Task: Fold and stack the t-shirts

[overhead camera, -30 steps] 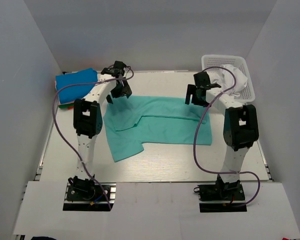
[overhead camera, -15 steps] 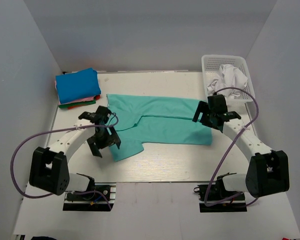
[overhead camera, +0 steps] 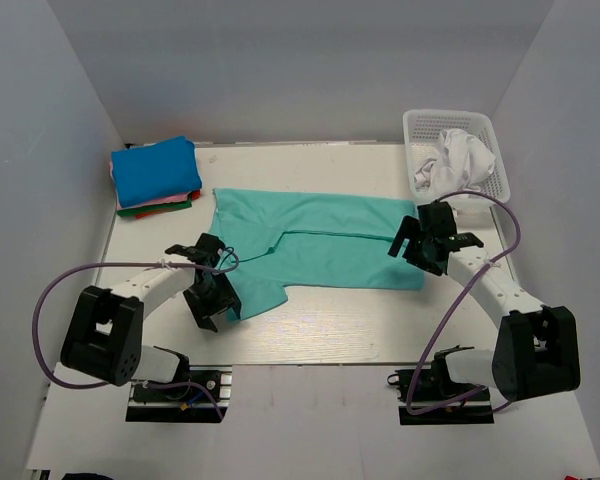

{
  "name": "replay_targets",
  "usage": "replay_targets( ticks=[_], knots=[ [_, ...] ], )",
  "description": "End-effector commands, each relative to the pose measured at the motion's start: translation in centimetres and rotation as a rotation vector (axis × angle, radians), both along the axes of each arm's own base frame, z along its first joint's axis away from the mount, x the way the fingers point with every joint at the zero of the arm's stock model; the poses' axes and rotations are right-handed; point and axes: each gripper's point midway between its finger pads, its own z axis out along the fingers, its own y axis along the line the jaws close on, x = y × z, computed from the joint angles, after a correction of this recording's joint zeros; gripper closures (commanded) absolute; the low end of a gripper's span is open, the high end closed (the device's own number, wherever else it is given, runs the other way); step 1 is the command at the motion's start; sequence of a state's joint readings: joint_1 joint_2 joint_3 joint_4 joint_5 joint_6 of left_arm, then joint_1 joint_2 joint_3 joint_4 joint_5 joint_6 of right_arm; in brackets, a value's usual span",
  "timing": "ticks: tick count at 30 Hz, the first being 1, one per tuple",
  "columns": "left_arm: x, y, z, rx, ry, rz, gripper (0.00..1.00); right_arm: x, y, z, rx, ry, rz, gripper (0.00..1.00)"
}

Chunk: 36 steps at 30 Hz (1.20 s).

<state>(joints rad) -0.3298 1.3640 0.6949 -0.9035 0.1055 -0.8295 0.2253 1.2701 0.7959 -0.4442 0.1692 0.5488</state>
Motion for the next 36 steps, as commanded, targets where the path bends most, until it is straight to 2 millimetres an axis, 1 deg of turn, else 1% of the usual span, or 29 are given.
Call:
replay_targets(
  ticks=[1,2,3,5,6,7,8,9,12,13,14,16,17,19,20,21,22,24,27,28,29,30,31,32,33,34,35,36],
  knots=[
    [1.0,-0.6,-0.9,-0.024,-0.035,0.003,0.29,-0.4,-0.3,0.0,0.014,0.001,-0.026,0.10],
    [1.1,-0.7,-1.1,-0.025,-0.036,0.003,0.37,-0.6,-0.3,-0.1,0.019,0.002,-0.030,0.10],
    [1.0,-0.7,-1.3,-0.020,-0.023,0.003,0.41,-0.6,-0.2,-0.2,0.023,0.001,-0.031,0.10],
    [1.7,-1.2,-1.4,-0.045,-0.035,-0.009,0.56,-1.2,-0.8,-0.9,0.012,0.021,-0.051,0.10],
    [1.6,-1.4,-1.8,-0.051,-0.020,-0.026,0.74,-1.3,-0.8,-0.8,0.011,0.020,-0.046,0.10],
    [1.5,-1.1,-2.1,-0.038,-0.010,-0.035,0.88,-1.7,-1.1,-1.1,0.003,0.034,-0.040,0.10],
    [2.0,-0.7,-1.9,-0.002,-0.011,-0.033,1.00,-2.1,-1.3,-1.4,-0.004,0.053,-0.041,0.10],
    [2.0,-0.3,-1.9,0.019,0.000,-0.045,1.00,-2.3,-1.5,-1.4,-0.012,0.059,-0.047,0.10],
    [2.2,-0.2,-1.3,0.034,0.009,-0.054,1.00,-3.8,-2.0,-2.5,-0.034,0.114,-0.040,0.10],
    [2.7,-0.6,-0.7,0.010,-0.015,-0.063,1.00,-4.0,-2.2,-2.6,-0.044,0.116,-0.040,0.10],
    [3.0,-0.9,-0.3,-0.004,-0.030,-0.064,1.00,-4.4,-2.4,-3.2,-0.050,0.122,-0.033,0.10],
    [3.3,-1.5,0.2,-0.036,-0.041,-0.065,1.00,-4.3,-2.5,-3.5,-0.052,0.120,-0.039,0.10],
    [3.4,-1.7,0.6,-0.049,-0.051,-0.066,1.00,-3.9,-2.4,-3.5,-0.045,0.112,-0.041,0.10],
    [3.9,-2.1,1.2,-0.067,-0.065,-0.079,1.00,-3.7,-2.0,-3.9,-0.032,0.116,-0.032,0.12],
    [4.3,-2.2,1.5,-0.070,-0.075,-0.080,1.00,-3.7,-2.0,-4.1,-0.024,0.116,-0.042,0.13],
    [3.8,-2.1,1.5,-0.062,-0.048,-0.079,1.00,-3.5,-2.0,-4.6,-0.023,0.124,-0.048,0.13],
    [4.2,-2.0,1.7,-0.055,-0.059,-0.079,1.00,-3.6,-1.8,-5.0,-0.013,0.130,-0.049,0.13],
    [4.3,-2.0,1.7,-0.053,-0.050,-0.078,1.00,-3.3,-1.6,-5.7,0.003,0.137,-0.051,0.18],
    [4.9,-2.4,2.5,-0.068,-0.067,-0.089,1.00,-3.1,-1.1,-6.2,0.027,0.153,-0.039,0.26],
    [5.2,-2.0,2.8,-0.037,-0.074,-0.086,1.00,-3.2,-1.3,-6.5,0.020,0.166,-0.044,0.30],
    [5.3,-1.8,2.9,-0.025,-0.067,-0.085,1.00,-3.4,-1.3,-6.7,0.022,0.175,-0.047,0.37],
    [5.8,-1.8,3.4,-0.020,-0.084,-0.094,1.00,-3.5,-1.4,-6.8,0.022,0.178,-0.050,0.44],
    [6.0,-1.7,3.6,-0.010,-0.087,-0.093,1.00,-3.5,-1.3,-6.6,0.023,0.168,-0.047,0.52],
    [5.9,-1.6,3.6,-0.006,-0.074,-0.093,1.00,-3.5,-1.3,-6.6,0.028,0.170,-0.044,0.73],
    [6.2,-1.7,3.9,-0.009,-0.084,-0.093,1.00,-3.3,-1.3,-6.3,0.027,0.159,-0.050,0.84],
    [6.7,-1.7,4.5,0.001,-0.099,-0.092,1.00,-3.2,-1.3,-6.1,0.025,0.146,-0.051,0.91],
    [6.8,-1.4,4.6,0.017,-0.092,-0.091,1.00,-2.5,-1.5,-5.2,0.021,0.106,-0.047,1.00],
    [7.8,-1.8,5.5,0.008,-0.128,-0.099,1.00,-2.4,-1.4,-4.9,0.016,0.098,-0.034,1.00]
  ],
)
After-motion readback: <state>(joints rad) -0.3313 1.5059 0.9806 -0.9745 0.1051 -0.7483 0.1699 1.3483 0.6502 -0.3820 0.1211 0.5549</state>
